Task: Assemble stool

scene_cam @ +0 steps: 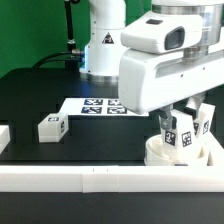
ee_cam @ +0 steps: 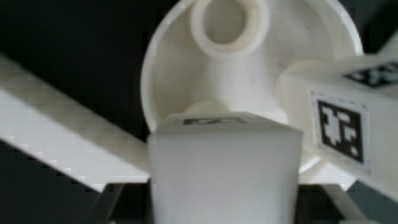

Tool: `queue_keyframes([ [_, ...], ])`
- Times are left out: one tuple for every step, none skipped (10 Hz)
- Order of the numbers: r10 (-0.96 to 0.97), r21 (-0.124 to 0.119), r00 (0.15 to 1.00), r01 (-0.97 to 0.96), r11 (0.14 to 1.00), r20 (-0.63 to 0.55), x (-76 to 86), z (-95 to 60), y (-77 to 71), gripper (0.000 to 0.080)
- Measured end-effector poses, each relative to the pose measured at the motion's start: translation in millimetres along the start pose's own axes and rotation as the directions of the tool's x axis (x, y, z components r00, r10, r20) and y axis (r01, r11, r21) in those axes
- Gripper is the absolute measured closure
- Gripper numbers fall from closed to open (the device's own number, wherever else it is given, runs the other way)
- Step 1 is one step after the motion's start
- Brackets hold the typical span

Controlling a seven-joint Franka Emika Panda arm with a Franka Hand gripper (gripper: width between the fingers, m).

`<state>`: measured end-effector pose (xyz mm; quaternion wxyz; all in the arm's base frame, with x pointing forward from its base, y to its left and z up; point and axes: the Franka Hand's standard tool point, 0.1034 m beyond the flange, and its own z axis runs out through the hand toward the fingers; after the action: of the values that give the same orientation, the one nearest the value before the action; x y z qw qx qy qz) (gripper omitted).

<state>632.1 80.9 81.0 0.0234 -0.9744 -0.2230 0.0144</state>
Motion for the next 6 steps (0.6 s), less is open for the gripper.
queue_keyframes([
  [0.159,0.001,0.987,-0.159,0.987,-0.002,1.4,0.5,-3.2,0.0465],
  [0.294,0.000,0.956,-0.294,0.956,-0.011,3.7,0.9,-6.2,0.0465],
  [0.386,0.001,0.922,-0.386,0.922,-0.025,5.8,1.1,-7.2,0.0465],
  [0.481,0.006,0.875,-0.482,0.876,-0.055,10.3,1.4,-9.1,0.0465],
  [0.583,0.014,0.810,-0.583,0.812,-0.064,12.7,1.5,-12.2,0.0465],
  [0.631,0.020,0.773,-0.631,0.775,-0.062,12.8,1.5,-12.5,0.0465],
])
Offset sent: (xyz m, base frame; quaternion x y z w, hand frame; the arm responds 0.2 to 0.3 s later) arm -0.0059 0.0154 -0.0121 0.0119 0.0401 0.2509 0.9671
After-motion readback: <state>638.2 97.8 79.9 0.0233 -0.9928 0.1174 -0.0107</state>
